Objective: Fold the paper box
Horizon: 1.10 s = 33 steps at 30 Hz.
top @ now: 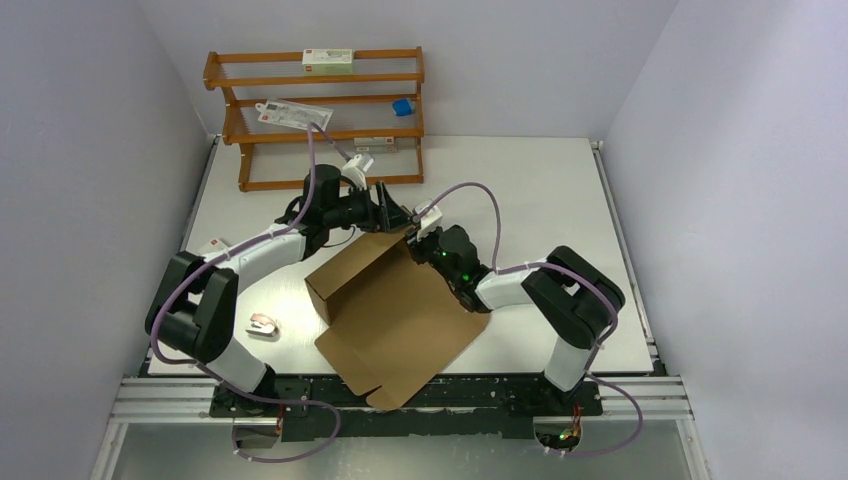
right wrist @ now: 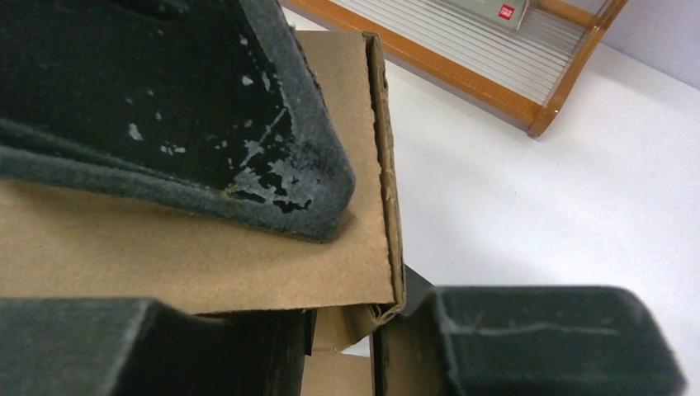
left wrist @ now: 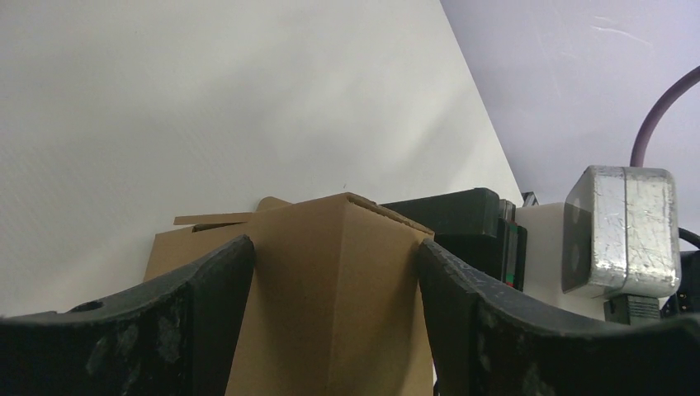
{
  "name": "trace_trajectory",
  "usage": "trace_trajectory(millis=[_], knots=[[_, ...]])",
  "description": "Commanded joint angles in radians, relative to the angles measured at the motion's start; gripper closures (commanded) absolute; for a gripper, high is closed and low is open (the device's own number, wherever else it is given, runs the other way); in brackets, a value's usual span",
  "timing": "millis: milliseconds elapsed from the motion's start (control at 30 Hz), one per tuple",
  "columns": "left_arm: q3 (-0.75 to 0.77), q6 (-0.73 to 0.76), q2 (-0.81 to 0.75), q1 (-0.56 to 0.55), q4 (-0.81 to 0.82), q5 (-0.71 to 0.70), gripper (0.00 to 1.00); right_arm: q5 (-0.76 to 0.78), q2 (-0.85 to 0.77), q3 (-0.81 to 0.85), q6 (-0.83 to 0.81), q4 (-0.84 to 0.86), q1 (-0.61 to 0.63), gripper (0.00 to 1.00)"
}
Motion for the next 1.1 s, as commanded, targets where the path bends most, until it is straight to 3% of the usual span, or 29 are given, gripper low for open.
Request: trace_trajectory(millis=[0,233,633,833,1067], knots=[[-0.004,-0.020,0.030,-0.011,-0.013,0.081,0.25,0.059,0.038,-0.006,-0.021,0.130,0.000,0.73],[-0.041,-0.053,0.014,-0.011,0.039,0.110,0.25,0.202,0.079,-0.022,0.020,0.224,-0.001,0.87],[-0.071,-0.116,0.011,-0.013,0.124,0.158,0.26,0.264,0.079,0.014,0.067,0.168,0.002,0.86],[-0.033,-0.052,-0.026,-0.012,0.012,0.069,0.22,0.200,0.035,0.001,0.071,0.150,0.003,0.69],[0.137,0.139,-0.086,-0.009,-0.295,-0.287,0.14,0.182,-0.082,-0.108,0.110,0.126,0.003,0.50]])
